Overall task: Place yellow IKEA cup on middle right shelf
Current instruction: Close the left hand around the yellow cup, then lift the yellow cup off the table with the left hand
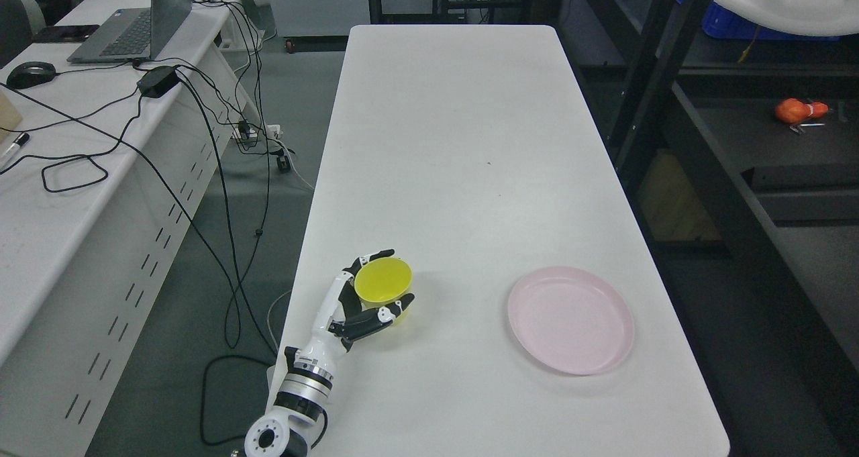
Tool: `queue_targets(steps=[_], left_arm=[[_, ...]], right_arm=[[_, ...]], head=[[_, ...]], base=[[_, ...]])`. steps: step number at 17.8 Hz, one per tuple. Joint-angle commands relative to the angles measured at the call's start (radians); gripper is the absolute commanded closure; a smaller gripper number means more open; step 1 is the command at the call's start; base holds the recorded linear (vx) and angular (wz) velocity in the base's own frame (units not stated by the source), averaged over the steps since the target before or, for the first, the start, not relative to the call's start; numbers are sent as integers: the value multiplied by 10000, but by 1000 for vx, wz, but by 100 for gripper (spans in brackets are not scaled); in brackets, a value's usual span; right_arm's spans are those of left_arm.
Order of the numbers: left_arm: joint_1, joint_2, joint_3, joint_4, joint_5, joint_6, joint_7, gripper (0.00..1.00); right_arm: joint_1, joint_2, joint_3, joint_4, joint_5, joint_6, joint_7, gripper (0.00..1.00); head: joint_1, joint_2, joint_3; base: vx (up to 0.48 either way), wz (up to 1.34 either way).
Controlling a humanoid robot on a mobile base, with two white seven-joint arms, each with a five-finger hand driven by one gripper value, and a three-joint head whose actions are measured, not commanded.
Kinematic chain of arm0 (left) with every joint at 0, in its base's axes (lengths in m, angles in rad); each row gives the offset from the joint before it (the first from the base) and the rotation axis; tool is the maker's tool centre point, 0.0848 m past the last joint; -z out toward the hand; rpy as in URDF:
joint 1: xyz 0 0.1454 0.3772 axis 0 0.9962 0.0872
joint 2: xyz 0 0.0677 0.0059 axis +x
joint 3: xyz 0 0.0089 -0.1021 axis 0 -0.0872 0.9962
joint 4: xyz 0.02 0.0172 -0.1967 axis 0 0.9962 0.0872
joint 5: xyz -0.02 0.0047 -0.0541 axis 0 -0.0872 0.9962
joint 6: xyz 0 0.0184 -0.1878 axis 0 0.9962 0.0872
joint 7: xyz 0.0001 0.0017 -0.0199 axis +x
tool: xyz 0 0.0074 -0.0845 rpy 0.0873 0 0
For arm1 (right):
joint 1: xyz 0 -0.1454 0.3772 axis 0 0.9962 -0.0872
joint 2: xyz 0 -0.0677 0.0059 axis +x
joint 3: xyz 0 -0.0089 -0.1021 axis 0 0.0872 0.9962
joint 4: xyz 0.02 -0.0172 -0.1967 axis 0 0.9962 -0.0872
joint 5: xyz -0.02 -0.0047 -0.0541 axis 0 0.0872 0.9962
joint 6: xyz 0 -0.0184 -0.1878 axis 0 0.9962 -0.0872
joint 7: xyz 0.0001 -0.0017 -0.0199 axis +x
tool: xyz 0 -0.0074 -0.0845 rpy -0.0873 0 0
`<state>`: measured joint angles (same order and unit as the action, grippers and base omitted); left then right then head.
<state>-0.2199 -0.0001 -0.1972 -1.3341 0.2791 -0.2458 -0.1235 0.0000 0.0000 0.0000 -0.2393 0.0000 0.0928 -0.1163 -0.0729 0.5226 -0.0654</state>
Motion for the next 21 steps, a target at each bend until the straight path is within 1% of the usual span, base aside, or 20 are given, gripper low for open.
queue_targets(steps=[1, 3, 5, 10, 13, 21], left_arm=[[189, 176, 1095, -1133, 859, -211, 23, 100], [464, 176, 1205, -2392, 1211, -196, 23, 100], [786, 176, 1205, -3024, 1365, -196, 23, 100], [1278, 176, 1175, -3333, 1381, -242, 23, 99], [1309, 176, 1190, -3470, 1381, -257, 23, 99], [1769, 176, 1220, -3855, 1381, -257, 39, 98]], right_arm=[[138, -175, 169, 0, -245, 8, -3, 1], [138, -175, 169, 0, -245, 8, -3, 1], [138, -175, 169, 0, -245, 8, -3, 1], [138, -175, 169, 0, -245, 8, -3, 1], [138, -175, 169, 0, -245, 8, -3, 1], [138, -175, 169, 0, -245, 8, -3, 1]], head=[[0, 0, 0], [0, 0, 0], [0, 0, 0], [0, 0, 0], [0, 0, 0], [0, 0, 0]], base=[[-1, -14], [0, -24], [0, -3], [-6, 19], [-54, 13], [-151, -59]])
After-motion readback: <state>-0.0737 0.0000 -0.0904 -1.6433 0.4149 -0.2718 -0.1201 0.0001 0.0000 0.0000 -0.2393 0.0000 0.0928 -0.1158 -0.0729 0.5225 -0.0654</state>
